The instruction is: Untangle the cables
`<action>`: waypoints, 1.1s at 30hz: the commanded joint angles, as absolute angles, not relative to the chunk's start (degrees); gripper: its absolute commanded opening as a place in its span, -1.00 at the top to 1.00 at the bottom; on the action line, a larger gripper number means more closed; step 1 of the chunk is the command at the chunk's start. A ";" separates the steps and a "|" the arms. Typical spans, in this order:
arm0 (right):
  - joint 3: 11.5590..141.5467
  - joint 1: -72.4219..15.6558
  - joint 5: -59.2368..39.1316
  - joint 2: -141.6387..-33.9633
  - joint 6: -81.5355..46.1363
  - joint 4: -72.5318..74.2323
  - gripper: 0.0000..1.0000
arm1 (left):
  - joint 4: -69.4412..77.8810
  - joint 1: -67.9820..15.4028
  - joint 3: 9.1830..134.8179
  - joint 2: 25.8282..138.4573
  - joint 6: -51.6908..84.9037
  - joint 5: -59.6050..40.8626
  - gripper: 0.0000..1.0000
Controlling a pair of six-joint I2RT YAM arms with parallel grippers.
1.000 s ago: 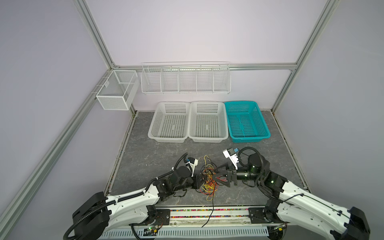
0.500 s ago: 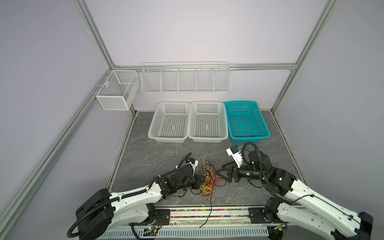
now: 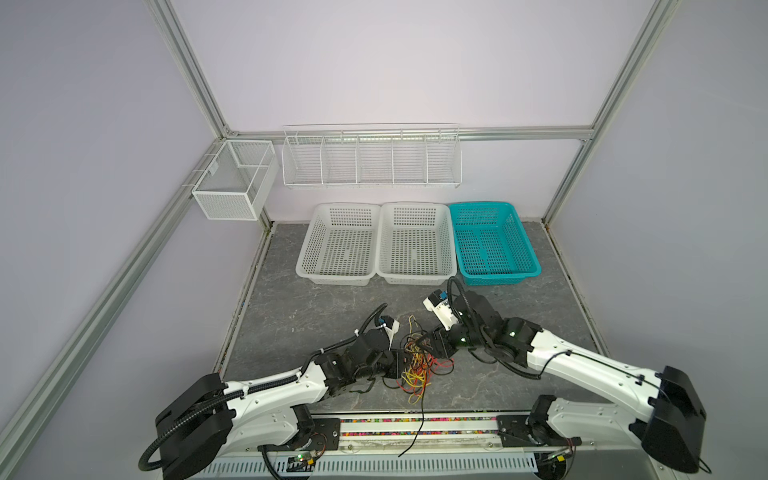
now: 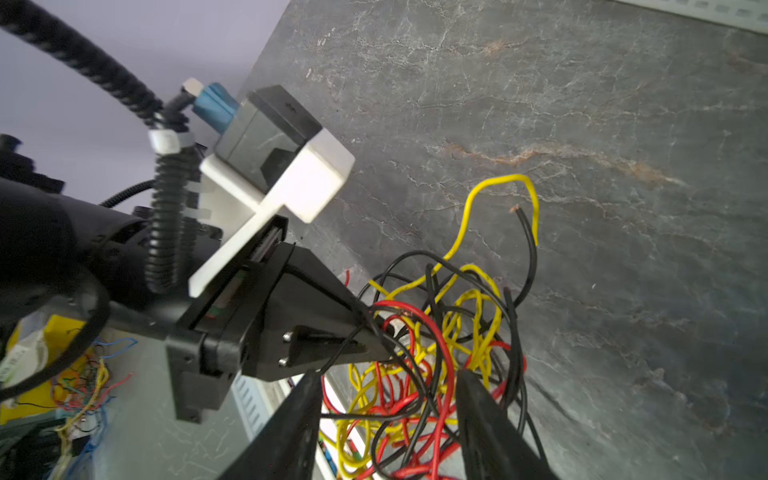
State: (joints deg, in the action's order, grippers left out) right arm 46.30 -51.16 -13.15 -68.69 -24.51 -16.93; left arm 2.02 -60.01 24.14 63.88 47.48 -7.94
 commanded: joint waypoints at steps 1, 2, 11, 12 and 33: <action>48.04 -51.90 -12.27 -71.21 -22.68 -14.19 0.04 | 3.55 -59.85 26.02 63.80 46.72 -8.70 1.00; 48.05 -52.01 -12.77 -72.04 -22.68 -13.54 0.07 | 3.50 -59.85 26.05 63.75 46.67 -8.72 1.00; 48.76 -53.10 -12.21 -76.98 -23.20 -10.92 0.38 | 3.74 -59.85 26.10 64.18 46.28 -9.27 1.00; 48.85 -53.10 -11.60 -76.85 -23.29 -11.03 0.47 | 3.48 -59.85 26.10 64.24 46.31 -9.23 1.00; 64.16 -48.81 1.85 -59.29 -17.61 -29.19 0.88 | 5.01 -59.85 24.59 66.90 46.34 -9.42 0.51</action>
State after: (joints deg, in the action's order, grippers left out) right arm 60.80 -49.65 -1.26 -62.59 -19.88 -25.54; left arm 3.62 -60.01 24.21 66.76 46.68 -9.30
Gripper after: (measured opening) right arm 0.061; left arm 0.241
